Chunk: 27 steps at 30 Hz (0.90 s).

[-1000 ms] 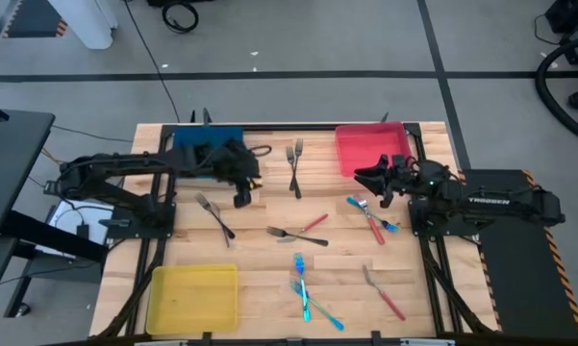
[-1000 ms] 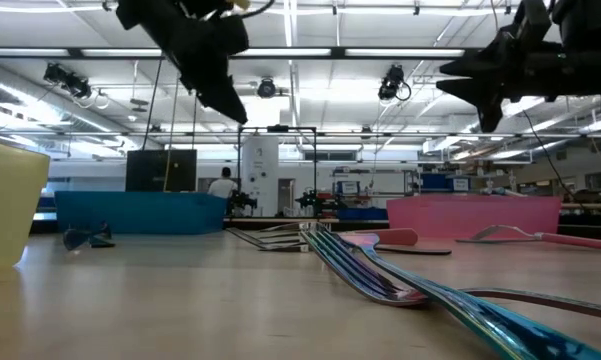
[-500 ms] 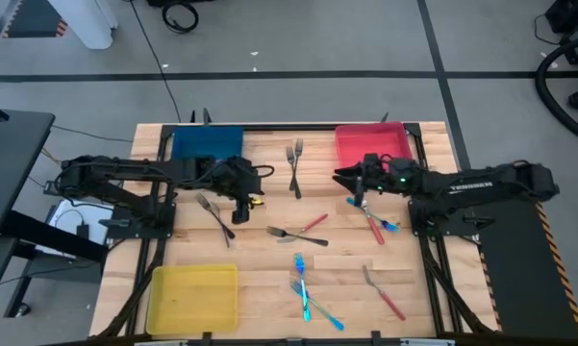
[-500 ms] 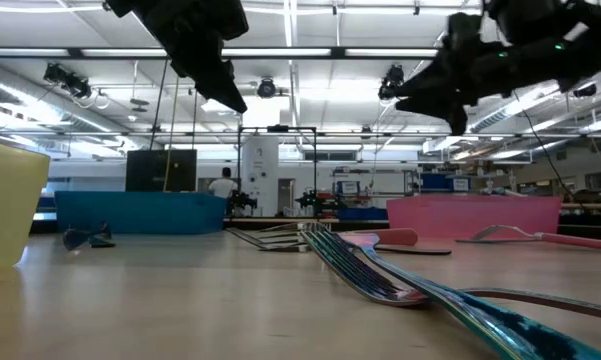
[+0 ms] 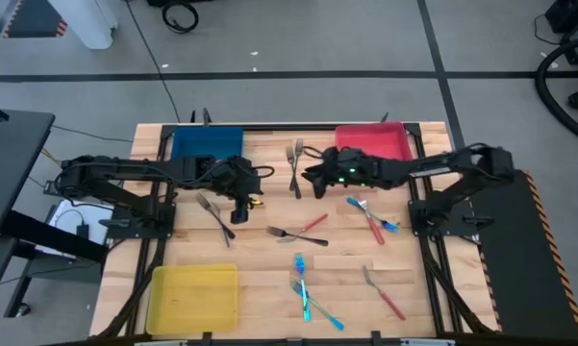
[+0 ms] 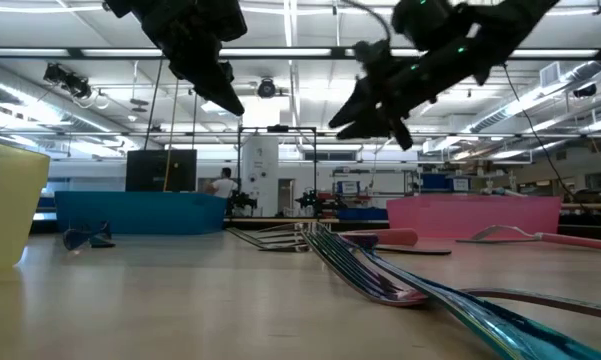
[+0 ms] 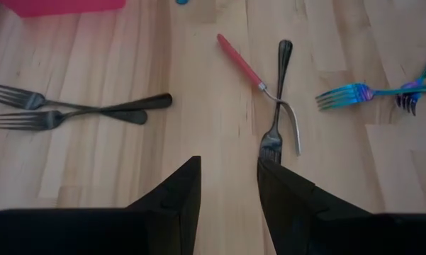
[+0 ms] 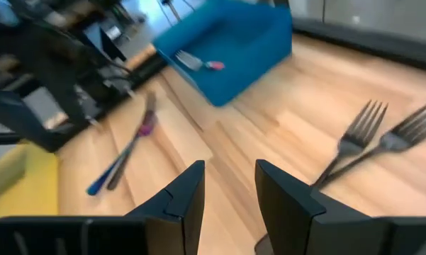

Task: Sort silverware by color (type)
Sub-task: Put the black fork into the red bin

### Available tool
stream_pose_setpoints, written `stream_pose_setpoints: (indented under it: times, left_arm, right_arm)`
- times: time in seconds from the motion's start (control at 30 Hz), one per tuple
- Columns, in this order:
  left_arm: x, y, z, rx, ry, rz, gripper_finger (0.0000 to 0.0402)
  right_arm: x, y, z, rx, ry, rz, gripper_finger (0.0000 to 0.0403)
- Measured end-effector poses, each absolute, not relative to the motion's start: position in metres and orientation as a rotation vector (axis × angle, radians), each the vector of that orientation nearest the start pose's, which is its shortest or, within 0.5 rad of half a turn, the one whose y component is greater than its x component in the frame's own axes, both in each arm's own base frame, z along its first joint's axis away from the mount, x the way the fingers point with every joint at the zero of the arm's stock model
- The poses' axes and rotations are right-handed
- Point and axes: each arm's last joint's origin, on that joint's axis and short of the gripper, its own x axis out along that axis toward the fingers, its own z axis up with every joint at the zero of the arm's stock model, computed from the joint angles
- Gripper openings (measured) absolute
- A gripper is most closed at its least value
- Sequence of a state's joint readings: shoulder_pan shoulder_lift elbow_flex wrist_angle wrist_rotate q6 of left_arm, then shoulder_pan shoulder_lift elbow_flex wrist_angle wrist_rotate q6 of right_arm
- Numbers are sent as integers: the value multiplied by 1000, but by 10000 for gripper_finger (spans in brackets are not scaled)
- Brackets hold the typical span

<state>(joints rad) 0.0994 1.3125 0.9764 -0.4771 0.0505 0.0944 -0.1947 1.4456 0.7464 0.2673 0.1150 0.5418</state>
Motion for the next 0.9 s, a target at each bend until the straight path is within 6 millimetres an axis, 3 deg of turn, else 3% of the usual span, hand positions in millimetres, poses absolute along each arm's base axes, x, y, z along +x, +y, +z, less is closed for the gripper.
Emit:
stream_pose_setpoints:
  times: [0.2,0.47,0.7,0.9]
  left_arm:
    - [268,25,263,47,831,-3,137]
    - [267,25,263,48,834,-4,137]
    - [267,25,263,48,835,-5,137]
    - [267,25,262,49,836,-5,137]
  right_arm:
    - [324,-72,188,575,467,-470,133]
    - [352,-88,173,584,532,-498,133]
    - [360,-99,167,596,558,-446,133]
    - [353,-107,154,646,652,-599,133]
